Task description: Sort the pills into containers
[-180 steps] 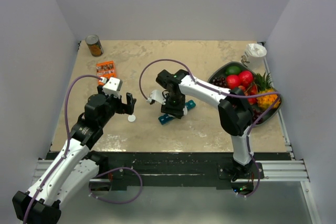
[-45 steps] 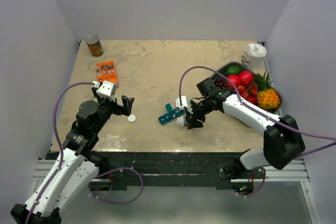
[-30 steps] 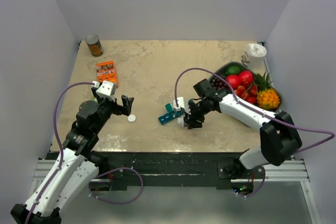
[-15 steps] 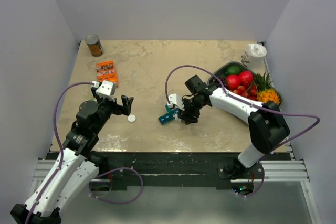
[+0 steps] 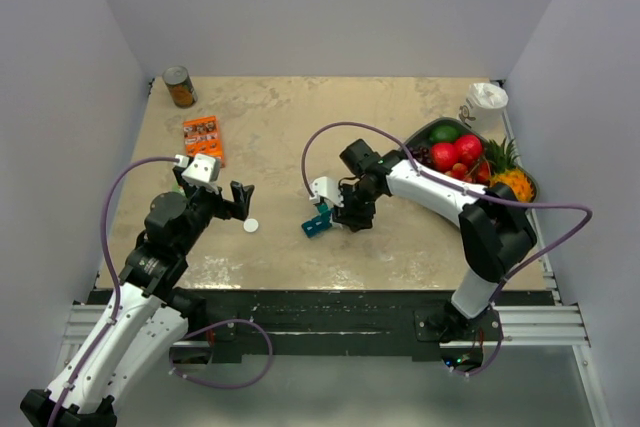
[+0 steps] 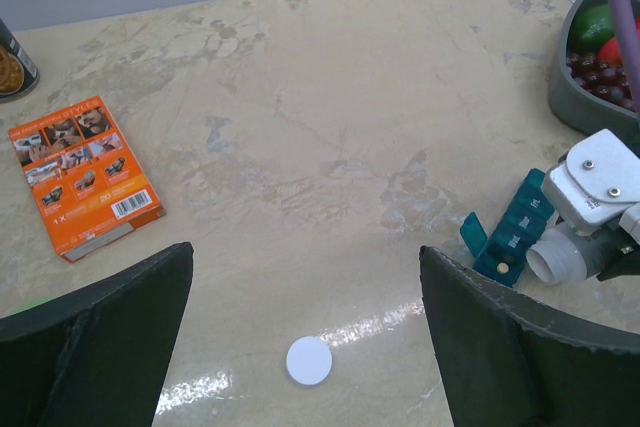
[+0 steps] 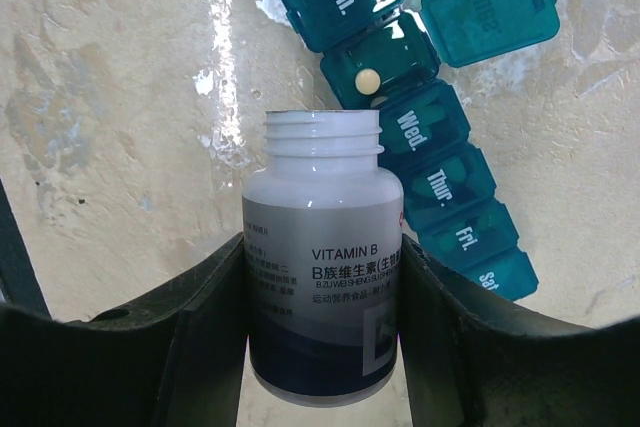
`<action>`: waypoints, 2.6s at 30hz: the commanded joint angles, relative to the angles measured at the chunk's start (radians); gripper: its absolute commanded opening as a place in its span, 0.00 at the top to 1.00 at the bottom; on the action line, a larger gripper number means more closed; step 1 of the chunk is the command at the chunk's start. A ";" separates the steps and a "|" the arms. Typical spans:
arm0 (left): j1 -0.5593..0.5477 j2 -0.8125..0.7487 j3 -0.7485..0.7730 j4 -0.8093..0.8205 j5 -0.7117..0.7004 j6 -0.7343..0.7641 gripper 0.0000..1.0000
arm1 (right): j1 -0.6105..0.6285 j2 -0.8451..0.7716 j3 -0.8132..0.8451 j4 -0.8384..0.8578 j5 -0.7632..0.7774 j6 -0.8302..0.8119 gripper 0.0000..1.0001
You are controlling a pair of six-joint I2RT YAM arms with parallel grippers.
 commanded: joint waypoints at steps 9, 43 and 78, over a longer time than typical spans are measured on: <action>0.007 -0.013 0.018 0.036 -0.011 0.018 0.01 | 0.039 0.042 0.113 -0.057 0.107 0.037 1.00; 0.007 -0.019 0.016 0.036 -0.015 0.019 0.01 | 0.099 0.100 0.196 -0.116 0.255 0.095 1.00; 0.005 0.015 0.029 -0.012 0.035 -0.105 0.01 | -0.115 -0.334 0.032 0.054 -0.435 0.141 1.00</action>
